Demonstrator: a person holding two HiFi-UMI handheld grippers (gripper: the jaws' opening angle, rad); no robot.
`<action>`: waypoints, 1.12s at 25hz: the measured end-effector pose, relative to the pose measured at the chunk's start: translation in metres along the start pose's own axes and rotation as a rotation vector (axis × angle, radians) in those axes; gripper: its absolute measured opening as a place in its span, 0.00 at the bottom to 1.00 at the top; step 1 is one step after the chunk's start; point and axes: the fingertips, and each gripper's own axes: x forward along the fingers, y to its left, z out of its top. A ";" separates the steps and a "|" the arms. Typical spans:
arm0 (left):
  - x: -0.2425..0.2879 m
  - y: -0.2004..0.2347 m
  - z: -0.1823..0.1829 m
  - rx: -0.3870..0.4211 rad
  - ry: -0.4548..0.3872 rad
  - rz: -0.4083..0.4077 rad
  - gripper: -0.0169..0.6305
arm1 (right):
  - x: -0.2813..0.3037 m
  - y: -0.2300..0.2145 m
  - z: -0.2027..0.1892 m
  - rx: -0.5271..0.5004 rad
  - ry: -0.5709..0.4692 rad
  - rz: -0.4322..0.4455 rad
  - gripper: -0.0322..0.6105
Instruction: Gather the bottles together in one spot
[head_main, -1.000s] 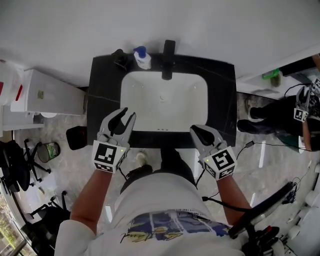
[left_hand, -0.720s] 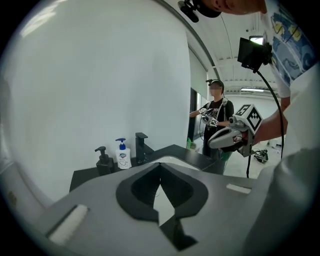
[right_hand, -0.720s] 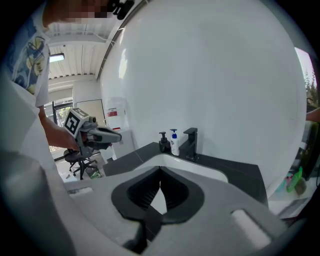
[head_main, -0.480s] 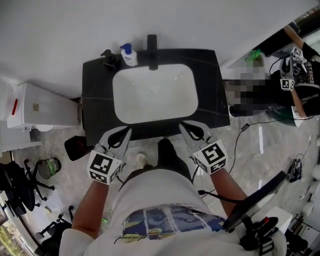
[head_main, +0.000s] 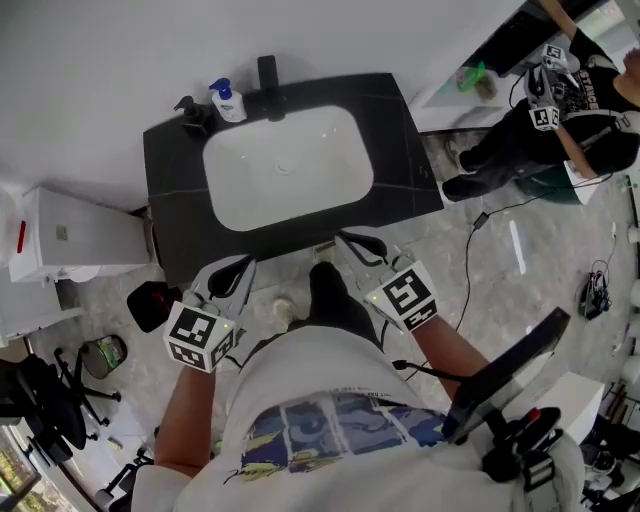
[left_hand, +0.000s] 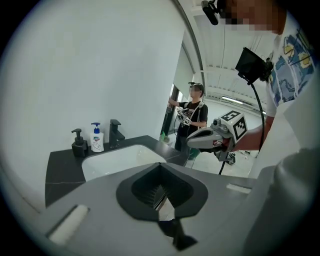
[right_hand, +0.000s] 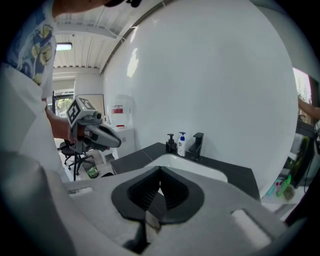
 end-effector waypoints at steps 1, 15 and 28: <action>0.000 -0.003 0.000 0.001 -0.001 -0.007 0.03 | -0.002 0.004 0.000 -0.016 0.001 0.000 0.05; -0.011 -0.030 -0.015 0.000 0.029 -0.030 0.03 | -0.016 0.035 0.001 -0.063 -0.008 0.034 0.05; -0.022 -0.050 -0.014 0.023 0.011 -0.052 0.03 | -0.039 0.044 -0.002 -0.063 -0.009 -0.011 0.05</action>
